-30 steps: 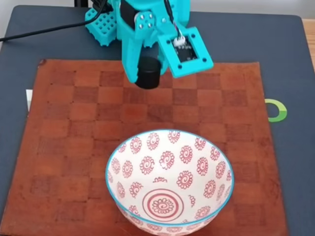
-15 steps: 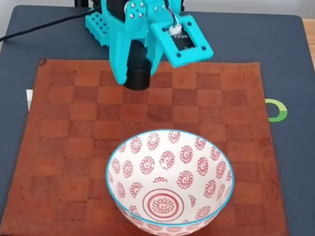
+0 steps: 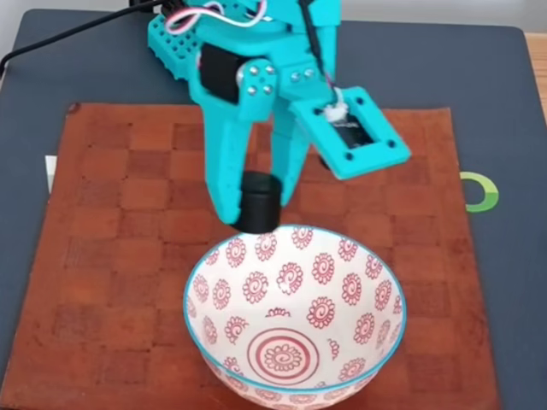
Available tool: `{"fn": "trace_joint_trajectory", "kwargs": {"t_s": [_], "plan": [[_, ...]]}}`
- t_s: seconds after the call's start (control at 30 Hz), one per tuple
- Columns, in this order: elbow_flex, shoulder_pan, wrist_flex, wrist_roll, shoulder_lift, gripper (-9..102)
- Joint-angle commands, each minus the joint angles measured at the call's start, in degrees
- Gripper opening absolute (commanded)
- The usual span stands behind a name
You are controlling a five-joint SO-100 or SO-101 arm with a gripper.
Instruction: Grasp a black cylinder and put it in a bowl.
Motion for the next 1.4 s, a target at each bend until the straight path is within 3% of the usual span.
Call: {"fn": "trace_joint_trajectory", "kwargs": {"t_s": [0.0, 0.23, 0.43, 0.63, 0.97, 1.37], "plan": [[-5.36, -1.41, -0.88, 2.02, -1.41, 11], [-10.72, -2.2, -1.23, 3.08, -7.82, 12], [-12.48, -2.02, -2.2, 3.87, -11.87, 26], [-12.39, -1.58, -1.67, 3.69, -12.04, 27], [-10.72, 1.23, 4.04, 6.15, -5.36, 1], [14.68, 4.04, 3.52, 8.26, 13.97, 0]]}}
